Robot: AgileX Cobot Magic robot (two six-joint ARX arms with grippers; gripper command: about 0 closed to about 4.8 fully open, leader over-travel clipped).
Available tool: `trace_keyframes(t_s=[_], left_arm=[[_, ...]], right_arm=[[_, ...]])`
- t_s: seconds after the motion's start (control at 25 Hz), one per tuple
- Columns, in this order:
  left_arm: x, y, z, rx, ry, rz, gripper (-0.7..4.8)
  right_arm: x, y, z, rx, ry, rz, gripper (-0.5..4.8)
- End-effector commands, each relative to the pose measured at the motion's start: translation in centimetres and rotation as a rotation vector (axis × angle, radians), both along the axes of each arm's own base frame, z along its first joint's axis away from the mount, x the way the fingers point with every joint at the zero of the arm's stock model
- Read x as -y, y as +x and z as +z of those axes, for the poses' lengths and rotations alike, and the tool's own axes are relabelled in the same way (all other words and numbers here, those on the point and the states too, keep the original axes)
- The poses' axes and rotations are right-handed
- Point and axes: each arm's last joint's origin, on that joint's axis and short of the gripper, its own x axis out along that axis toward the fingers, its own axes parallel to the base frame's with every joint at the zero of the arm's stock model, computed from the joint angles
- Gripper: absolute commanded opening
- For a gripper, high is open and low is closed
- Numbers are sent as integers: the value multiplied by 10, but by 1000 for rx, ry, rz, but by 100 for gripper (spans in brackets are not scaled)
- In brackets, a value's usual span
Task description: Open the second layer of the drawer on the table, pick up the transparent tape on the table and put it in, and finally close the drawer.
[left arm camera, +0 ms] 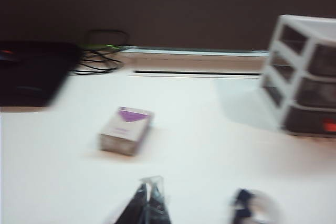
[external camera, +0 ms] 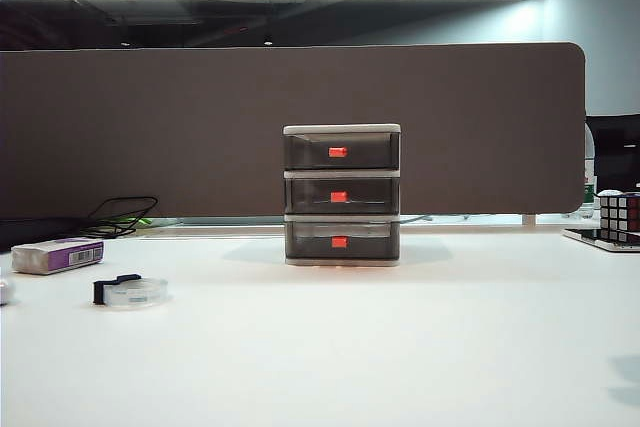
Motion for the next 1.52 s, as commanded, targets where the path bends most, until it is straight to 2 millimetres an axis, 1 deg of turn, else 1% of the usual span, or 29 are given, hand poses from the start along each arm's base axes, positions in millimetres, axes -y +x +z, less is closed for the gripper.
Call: trace_keyframes(t_s=[0.04,0.08,0.16,0.36,0.52,0.68,0.72,0.76,0.88,0.96,1.08,1.16,1.36,1.52], left_arm=[[8,-3,4,-23,-161,-291,-3],[11,-4,4,-47,-202,-377,-2],[13,-5,3,-62,-214,-429,-2],[14,-5,4,-52,-214,-439,1],[15,-6,5,-60,-231,-480,3],[15,-6,7,-54,-263,-485,5],[15,-6,11,-36,-310,-493,42],[16,-6,14,-17,-338,-500,68],[17,-7,16,-5,-342,-518,67],[19,-7,16,-9,-342,-537,67],[25,-8,16,8,-330,-523,66],[34,-7,15,15,-312,-458,67],[49,-8,15,24,-260,-486,67],[59,-6,17,41,-229,-480,67]], right_arm=[[-4,0,-2,-25,156,141,-5],[-7,-1,-3,-46,175,227,-5],[-9,-2,-4,-62,180,306,-5],[-9,-2,-4,-60,181,298,-5],[-9,-2,-4,-62,189,302,-5],[-10,-2,-4,-64,190,333,-5],[-10,-2,-4,-66,193,352,-5],[-11,-3,-4,-72,210,372,-5],[-12,-3,-4,-91,266,404,-5],[-13,-4,-4,-98,273,433,-5],[-14,-4,-3,-103,278,473,-5],[-14,-4,-2,-93,275,475,-5],[-14,-5,0,-88,275,475,-5],[-13,-6,9,-62,266,476,-5]])
